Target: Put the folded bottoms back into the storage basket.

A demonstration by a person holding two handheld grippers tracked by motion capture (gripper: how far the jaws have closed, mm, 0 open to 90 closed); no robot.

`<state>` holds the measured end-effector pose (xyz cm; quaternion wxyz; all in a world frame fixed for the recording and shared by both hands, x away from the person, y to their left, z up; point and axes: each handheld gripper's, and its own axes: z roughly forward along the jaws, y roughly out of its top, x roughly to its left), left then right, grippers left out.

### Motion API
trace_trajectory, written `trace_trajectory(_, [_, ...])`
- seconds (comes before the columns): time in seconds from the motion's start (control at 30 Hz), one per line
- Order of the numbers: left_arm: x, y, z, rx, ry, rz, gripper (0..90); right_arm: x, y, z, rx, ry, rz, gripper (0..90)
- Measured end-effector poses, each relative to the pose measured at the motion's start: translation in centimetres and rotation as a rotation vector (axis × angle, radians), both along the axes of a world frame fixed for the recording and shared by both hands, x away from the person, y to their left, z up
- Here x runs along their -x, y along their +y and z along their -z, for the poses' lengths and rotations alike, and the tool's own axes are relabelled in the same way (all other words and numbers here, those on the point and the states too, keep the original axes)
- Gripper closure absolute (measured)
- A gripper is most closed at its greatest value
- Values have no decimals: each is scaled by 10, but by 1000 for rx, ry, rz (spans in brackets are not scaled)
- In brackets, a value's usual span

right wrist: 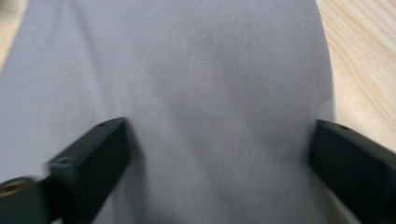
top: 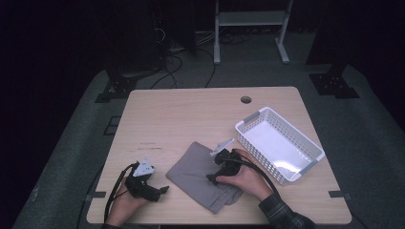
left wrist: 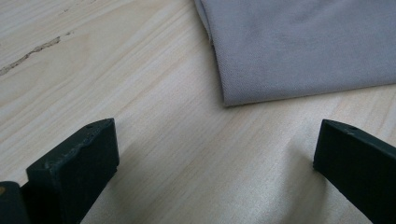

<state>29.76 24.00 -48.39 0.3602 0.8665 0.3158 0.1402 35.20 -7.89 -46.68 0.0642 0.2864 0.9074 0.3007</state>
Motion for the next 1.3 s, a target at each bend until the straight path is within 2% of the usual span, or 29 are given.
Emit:
trace_trajectory(0.07, [0,0,0,0,0,0,0,2,-1,-2,-9,5,-8,220])
trace_trajectory(0.17, [0,0,0,0,0,0,0,3,-1,-3,-14,6,-9,258])
trace_trajectory(0.2, [0,0,0,0,0,0,0,3,-2,-4,-18,10,-9,317])
trace_trajectory(0.27, [0,0,0,0,0,0,0,3,-2,-5,-20,12,-10,348])
trace_trajectory(0.37, [0,0,0,0,0,0,0,6,-1,-7,-25,31,-8,470])
trace_trajectory(0.53, [0,0,0,0,0,0,0,9,-1,-7,-33,35,3,541])
trace_trajectory(0.57, [0,0,0,1,0,0,0,11,-1,-9,-36,36,20,625])
trace_trajectory(0.63, [0,0,0,2,0,-1,0,13,-1,-10,-35,26,26,671])
trace_trajectory(0.77, [0,0,0,2,0,-1,0,14,-2,-11,-45,23,27,687])
trace_trajectory(0.8, [0,0,0,0,0,1,0,11,-6,-12,-67,50,22,690])
trace_trajectory(0.93, [0,0,0,0,0,2,0,11,-11,-17,-99,82,16,692])
trace_trajectory(1.07, [0,0,0,0,0,2,0,11,-14,-22,-112,85,11,692])
trace_trajectory(1.3, [0,0,0,3,0,0,0,15,-20,-40,-143,72,6,691])
